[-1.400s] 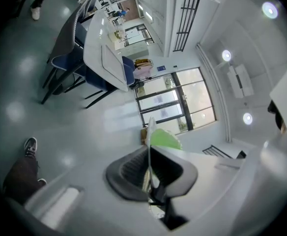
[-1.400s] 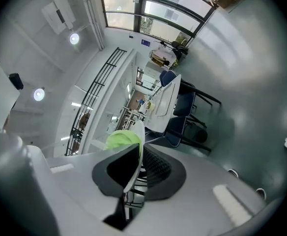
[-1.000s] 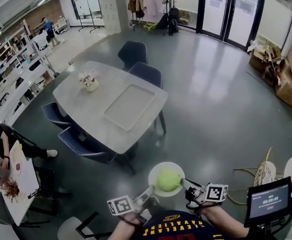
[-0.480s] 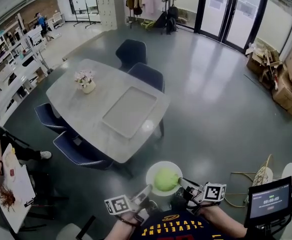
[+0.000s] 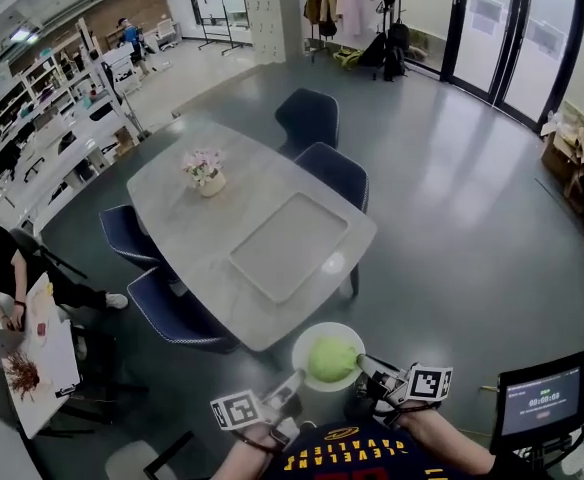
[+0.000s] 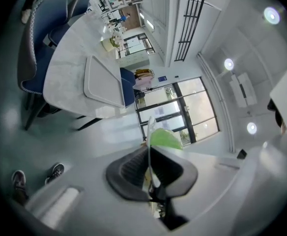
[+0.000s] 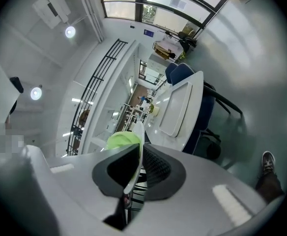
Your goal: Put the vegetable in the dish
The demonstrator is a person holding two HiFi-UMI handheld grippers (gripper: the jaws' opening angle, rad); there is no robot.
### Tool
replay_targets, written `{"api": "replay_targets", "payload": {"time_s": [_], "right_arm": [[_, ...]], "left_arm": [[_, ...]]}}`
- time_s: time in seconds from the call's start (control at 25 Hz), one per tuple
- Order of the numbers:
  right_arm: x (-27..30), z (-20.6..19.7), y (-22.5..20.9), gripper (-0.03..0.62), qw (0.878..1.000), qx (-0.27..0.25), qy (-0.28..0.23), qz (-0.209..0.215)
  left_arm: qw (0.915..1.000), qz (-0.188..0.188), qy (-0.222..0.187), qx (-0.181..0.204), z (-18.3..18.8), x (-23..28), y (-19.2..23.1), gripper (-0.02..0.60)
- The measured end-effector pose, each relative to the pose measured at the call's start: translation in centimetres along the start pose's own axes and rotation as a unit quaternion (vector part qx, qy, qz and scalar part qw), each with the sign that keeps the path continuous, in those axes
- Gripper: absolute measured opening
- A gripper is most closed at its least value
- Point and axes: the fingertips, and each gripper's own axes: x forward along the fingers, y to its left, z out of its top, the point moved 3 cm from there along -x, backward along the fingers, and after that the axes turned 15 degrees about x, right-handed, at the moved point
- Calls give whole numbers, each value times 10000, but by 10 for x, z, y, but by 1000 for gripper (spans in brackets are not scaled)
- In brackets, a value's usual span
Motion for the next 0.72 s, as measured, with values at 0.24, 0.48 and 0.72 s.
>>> {"api": "replay_targets", "payload": {"time_s": [0.24,0.48,0.72], "right_arm": [[-1,79,-2,25,9996,-18,289,62],[-1,137,-15,25,9984,6,545,135],[7,182,-28,26,9964,51,824,168]], "left_arm": [[9995,236,-115,185,13,68,-5,12],[9975,508,-174,464,18,119,-1,12],[9962,735,-354,312,23,158,7,11]]}}
